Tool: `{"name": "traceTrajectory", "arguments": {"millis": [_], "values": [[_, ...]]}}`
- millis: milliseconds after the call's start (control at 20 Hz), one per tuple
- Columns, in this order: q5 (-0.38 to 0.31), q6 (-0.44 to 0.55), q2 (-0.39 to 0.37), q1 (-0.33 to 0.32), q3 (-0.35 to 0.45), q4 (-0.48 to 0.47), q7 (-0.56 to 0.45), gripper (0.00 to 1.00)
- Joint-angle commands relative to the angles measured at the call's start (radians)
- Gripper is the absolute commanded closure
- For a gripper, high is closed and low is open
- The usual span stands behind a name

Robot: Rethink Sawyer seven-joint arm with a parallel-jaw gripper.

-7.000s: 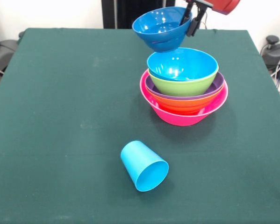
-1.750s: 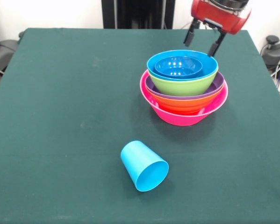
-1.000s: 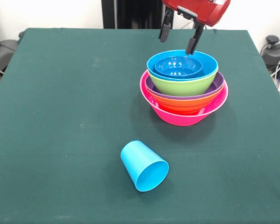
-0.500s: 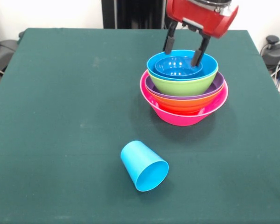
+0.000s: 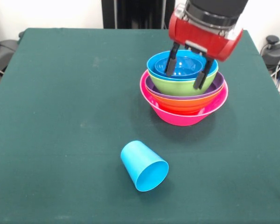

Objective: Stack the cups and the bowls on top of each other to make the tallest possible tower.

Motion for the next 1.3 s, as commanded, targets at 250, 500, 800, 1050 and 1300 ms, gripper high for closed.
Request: {"name": "traceTrajectory", "arguments": {"millis": [250, 500, 800, 1050, 1300], "values": [[0.029, -0.061, 0.163, -0.055, 0.142, -0.162, 0.065, 0.0], [0.047, 0.033, 0.206, -0.006, 0.096, -0.271, 0.14, 0.0], [0.077, 0.189, 0.288, 0.002, 0.045, -0.46, 0.197, 0.0], [0.124, 0.237, 0.367, -0.005, 0.014, -0.604, 0.249, 0.0], [0.176, 0.283, 0.463, -0.018, -0.061, -0.757, 0.31, 0.0]]}}
